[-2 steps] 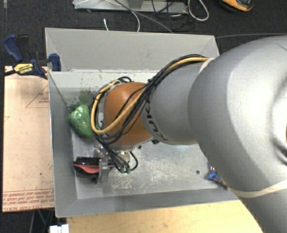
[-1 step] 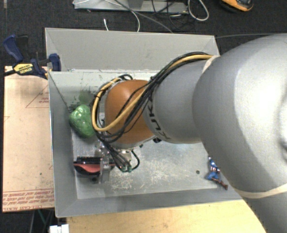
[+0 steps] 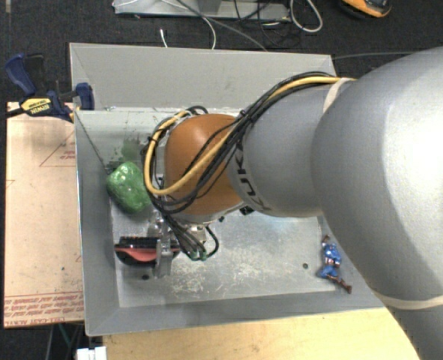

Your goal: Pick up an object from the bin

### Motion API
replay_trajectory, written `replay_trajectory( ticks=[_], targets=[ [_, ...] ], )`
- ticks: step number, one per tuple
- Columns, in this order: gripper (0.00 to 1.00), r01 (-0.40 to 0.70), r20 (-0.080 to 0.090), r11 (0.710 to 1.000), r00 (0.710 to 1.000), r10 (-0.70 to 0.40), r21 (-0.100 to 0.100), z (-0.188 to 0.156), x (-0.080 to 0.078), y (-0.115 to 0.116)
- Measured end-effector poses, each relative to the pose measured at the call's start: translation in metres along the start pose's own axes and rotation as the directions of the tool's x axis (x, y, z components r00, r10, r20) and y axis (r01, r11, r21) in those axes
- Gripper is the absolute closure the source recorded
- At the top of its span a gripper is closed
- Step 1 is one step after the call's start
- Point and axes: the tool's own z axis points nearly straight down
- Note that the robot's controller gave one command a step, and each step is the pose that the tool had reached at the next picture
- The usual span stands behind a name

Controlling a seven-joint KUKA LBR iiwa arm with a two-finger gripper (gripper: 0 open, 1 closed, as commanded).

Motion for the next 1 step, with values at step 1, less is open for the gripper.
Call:
replay_trajectory(
  ticks=[1],
  targets=[
    [1.0,0.0,-0.003,1.0,1.0,0.0,0.001,-0.0324,0.0006,0.0001]
  ],
)
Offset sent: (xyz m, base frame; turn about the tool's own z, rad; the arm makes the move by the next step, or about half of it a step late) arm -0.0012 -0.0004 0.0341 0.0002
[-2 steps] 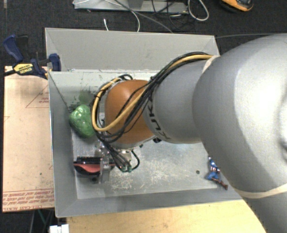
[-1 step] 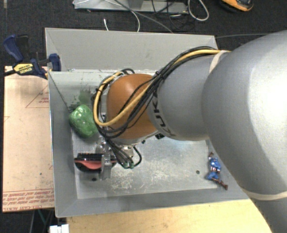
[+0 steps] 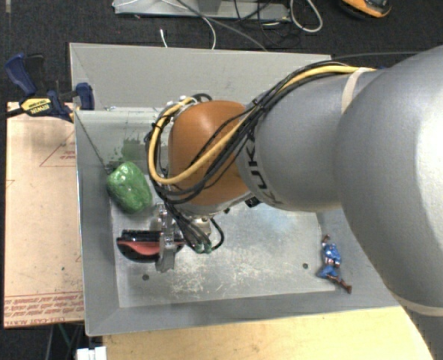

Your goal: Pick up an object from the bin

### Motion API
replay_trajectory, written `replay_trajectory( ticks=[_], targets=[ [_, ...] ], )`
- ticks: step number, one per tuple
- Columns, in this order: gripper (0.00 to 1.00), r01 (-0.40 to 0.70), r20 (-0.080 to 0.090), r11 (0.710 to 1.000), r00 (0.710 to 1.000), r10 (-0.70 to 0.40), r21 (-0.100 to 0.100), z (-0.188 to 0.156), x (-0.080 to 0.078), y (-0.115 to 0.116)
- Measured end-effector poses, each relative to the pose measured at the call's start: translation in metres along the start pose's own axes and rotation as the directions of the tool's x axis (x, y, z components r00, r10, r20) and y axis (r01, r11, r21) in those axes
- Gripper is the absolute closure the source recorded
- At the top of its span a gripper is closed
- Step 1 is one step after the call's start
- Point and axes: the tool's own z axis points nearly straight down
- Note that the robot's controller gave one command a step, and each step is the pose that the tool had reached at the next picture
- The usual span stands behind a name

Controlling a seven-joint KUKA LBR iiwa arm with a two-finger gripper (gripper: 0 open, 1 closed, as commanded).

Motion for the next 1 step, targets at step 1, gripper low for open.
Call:
replay_trajectory(
  ticks=[1],
  targets=[
    [1.0,0.0,0.004,1.0,1.0,0.0,-0.001,-0.0211,-0.0014,0.0005]
  ],
)
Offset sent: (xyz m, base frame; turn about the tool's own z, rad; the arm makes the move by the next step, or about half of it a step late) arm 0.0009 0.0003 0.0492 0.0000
